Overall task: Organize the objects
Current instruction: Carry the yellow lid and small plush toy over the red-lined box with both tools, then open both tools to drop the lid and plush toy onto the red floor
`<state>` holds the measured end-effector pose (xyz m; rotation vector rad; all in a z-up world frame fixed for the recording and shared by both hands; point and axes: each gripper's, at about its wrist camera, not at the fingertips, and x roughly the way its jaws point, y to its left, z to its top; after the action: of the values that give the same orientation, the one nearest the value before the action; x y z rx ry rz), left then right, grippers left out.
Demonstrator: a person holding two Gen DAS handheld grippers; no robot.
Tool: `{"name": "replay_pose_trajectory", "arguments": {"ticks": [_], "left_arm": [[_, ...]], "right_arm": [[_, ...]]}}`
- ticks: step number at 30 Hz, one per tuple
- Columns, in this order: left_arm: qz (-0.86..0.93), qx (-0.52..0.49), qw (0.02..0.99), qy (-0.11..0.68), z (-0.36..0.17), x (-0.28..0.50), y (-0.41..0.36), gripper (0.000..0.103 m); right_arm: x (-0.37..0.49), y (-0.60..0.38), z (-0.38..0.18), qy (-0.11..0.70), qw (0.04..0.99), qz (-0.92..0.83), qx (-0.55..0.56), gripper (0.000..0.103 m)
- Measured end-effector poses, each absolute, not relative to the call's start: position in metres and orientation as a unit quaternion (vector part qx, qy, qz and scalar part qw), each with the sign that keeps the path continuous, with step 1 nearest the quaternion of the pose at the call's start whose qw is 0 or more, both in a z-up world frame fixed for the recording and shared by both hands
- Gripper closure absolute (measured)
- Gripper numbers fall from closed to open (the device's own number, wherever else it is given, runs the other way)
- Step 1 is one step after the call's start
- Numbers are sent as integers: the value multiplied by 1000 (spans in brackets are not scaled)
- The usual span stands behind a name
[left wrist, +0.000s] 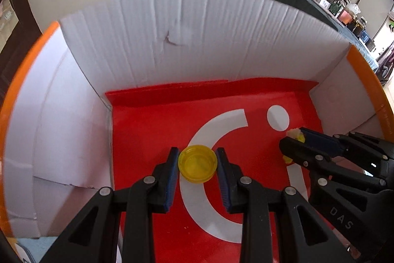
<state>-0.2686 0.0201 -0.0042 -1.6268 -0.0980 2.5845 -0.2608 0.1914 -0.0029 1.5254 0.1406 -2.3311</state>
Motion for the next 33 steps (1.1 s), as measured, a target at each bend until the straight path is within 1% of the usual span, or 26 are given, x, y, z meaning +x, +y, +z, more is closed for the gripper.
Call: {"name": "replay_pose_trajectory", "arguments": {"ticks": [20, 23, 25, 29, 33], "left_arm": [[843, -533, 48, -45, -4, -258, 5, 72], [843, -533, 52, -43, -3, -256, 5, 68], [844, -533, 52, -39, -3, -255, 8, 67], [845, -531, 51, -33, -3, -254, 11, 61], [847, -528, 48, -38, 0, -253, 7, 57]], "right_arm": [[-257, 213, -2, 34, 180, -810, 557, 80], [-262, 206, 0, 32, 181, -810, 556, 80], [-265, 198, -1, 32, 181, -811, 555, 80], [-263, 202, -1, 31, 184, -811, 554, 80], [-255, 205, -3, 29, 184, -813, 551, 80]]}}
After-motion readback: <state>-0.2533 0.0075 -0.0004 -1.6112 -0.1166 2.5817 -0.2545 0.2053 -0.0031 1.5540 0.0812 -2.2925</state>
